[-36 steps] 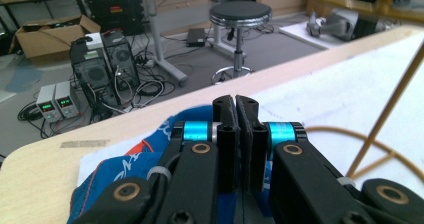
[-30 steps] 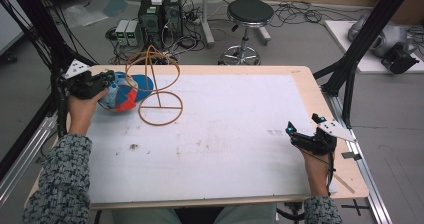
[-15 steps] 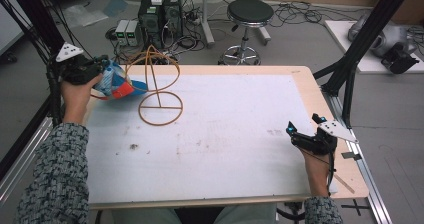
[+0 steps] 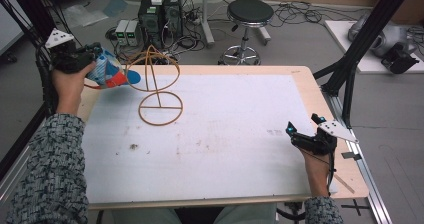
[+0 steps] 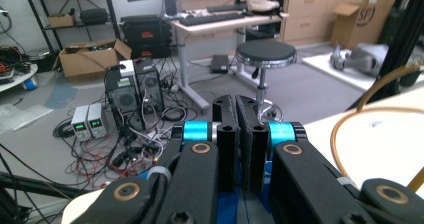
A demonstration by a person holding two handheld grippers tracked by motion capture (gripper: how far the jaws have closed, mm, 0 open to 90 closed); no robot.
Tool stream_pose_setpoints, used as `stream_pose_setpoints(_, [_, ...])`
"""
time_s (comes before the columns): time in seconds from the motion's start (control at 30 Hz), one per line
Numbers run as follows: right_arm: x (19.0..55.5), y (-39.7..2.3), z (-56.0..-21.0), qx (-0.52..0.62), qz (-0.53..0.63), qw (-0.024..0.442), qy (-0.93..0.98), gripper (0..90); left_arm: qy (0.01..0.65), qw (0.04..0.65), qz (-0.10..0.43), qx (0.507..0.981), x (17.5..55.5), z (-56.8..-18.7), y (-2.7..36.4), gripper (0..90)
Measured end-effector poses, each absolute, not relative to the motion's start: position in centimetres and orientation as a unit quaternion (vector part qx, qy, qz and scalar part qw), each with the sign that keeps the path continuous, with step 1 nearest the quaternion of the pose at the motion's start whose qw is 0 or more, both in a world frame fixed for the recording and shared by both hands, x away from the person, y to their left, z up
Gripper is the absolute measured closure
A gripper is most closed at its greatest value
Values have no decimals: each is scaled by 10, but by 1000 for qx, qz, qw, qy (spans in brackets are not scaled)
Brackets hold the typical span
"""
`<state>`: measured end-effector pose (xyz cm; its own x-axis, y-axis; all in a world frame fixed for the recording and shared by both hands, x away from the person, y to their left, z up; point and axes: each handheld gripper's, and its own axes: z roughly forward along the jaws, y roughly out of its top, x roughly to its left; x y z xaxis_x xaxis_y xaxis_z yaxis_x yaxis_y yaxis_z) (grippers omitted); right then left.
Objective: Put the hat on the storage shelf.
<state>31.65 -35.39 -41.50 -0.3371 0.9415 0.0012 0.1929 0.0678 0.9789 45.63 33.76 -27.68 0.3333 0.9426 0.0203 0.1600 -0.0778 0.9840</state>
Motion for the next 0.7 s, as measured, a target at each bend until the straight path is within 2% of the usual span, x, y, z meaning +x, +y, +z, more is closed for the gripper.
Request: stream_pose_setpoints(0.7, [317,-353,-416,442,520,355,639,49,415,577,428,558,441,-227,336,872])
